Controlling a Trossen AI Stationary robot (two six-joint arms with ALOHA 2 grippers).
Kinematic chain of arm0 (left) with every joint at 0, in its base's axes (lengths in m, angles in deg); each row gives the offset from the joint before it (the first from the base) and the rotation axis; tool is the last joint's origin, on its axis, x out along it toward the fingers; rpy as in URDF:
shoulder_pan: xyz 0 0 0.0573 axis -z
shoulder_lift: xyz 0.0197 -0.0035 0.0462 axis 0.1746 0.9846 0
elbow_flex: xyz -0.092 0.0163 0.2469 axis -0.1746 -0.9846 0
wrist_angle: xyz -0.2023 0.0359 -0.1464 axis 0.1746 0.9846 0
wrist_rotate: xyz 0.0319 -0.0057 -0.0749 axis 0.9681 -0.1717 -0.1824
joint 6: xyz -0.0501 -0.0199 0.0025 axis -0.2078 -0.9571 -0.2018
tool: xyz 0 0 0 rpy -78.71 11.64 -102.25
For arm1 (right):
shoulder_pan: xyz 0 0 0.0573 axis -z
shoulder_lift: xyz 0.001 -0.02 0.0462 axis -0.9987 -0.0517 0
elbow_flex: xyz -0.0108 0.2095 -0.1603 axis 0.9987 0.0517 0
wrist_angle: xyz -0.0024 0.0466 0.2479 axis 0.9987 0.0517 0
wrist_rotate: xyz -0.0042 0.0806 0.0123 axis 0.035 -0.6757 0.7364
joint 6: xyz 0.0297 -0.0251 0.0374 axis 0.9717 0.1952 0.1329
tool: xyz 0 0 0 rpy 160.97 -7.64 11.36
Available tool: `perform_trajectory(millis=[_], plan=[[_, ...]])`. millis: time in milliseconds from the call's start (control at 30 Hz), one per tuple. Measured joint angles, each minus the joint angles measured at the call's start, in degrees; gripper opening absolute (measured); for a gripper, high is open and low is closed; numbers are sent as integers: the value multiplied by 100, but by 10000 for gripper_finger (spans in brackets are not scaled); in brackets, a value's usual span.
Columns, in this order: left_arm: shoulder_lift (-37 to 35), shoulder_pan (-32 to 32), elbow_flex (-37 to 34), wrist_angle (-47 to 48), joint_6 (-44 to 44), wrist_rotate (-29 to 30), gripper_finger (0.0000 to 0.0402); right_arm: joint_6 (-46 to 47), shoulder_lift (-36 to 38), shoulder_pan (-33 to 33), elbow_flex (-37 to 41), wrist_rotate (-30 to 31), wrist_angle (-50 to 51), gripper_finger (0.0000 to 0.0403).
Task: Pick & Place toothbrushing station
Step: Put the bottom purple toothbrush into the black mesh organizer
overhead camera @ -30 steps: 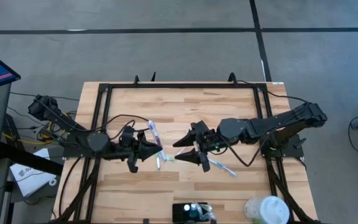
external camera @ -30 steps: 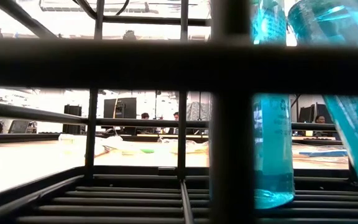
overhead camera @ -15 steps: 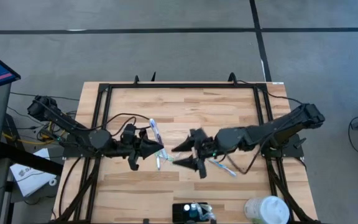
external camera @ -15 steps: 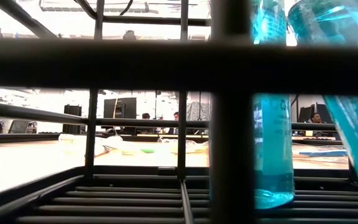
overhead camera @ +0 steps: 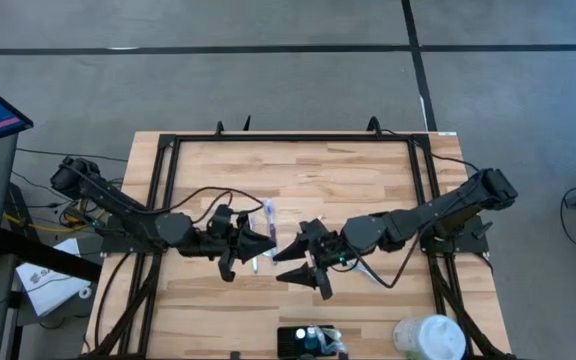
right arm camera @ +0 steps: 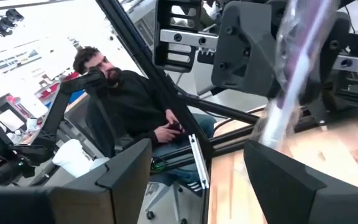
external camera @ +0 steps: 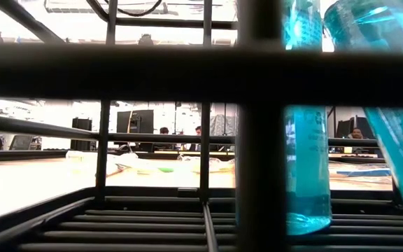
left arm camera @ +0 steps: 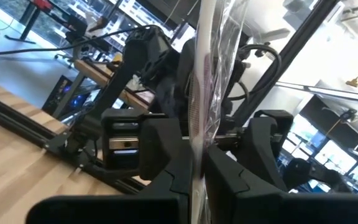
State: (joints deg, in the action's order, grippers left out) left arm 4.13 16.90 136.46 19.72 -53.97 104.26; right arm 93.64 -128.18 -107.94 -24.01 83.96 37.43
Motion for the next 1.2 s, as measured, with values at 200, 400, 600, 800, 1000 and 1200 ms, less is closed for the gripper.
perform_trajectory(millis=[200,400,600,800,1000,1200], plan=[[54,-2,34,-3,-6,0,10,2,0,-21,0,10,27,249],[52,28,34,-2,-125,-15,10,12,0,-18,0,-115,26,250],[39,205,40,220,-149,258,10,22,0,-80,4,-230,82,250],[-5,205,40,328,-164,345,10,69,0,-44,4,-671,63,250],[-237,280,43,675,-173,422,10,197,73,-106,9,-952,589,250],[-475,499,43,852,-175,550,10,146,298,-118,7,-379,1468,250]])
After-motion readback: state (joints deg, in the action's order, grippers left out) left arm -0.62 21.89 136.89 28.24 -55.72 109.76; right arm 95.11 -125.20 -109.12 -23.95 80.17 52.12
